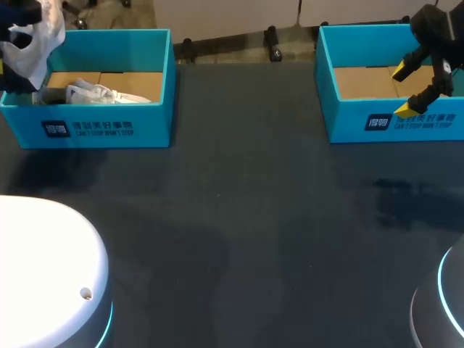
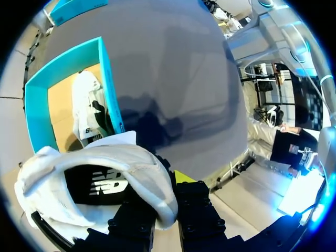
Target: Take the shoe out of the shoebox, open the shoe tongue, remove and reinsert the insole, then place the shoe into the shoebox
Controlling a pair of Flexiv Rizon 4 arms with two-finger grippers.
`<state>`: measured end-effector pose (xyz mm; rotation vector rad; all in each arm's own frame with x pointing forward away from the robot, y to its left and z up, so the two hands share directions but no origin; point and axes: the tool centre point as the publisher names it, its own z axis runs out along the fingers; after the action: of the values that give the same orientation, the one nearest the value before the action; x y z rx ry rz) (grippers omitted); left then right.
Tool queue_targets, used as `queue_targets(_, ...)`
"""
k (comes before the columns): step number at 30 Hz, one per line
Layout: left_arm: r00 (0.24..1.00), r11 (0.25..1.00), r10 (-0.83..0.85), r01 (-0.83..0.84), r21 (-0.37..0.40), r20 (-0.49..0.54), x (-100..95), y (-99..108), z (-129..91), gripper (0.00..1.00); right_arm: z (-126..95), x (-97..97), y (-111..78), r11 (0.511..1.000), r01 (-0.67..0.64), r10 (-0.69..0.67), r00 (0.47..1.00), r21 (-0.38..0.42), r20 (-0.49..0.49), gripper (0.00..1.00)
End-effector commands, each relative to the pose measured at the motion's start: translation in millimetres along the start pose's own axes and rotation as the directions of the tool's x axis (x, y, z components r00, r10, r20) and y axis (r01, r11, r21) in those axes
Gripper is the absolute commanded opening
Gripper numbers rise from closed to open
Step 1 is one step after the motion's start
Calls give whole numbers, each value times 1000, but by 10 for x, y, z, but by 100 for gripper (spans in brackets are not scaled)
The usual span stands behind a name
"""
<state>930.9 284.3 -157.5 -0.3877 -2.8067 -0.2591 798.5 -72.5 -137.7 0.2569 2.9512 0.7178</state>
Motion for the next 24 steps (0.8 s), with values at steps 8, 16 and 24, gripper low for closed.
queue_targets(8, 999, 999, -35, 35, 6, -11, -338, 363, -94, 0, 7, -12, 6, 1000, -1, 1, 1000, 3, -2, 100)
queue_targets(16, 998, 998, -55, 55, 6, 32, -677, 555, -170, 0, 7, -12, 6, 1000, -1, 1, 1000, 3, -2, 100)
queue_targets(24, 996, 998, -60, 60, -1, 61, -951, 654, -249, 0, 7, -12, 6, 1000, -1, 1, 1000, 3, -2, 100)
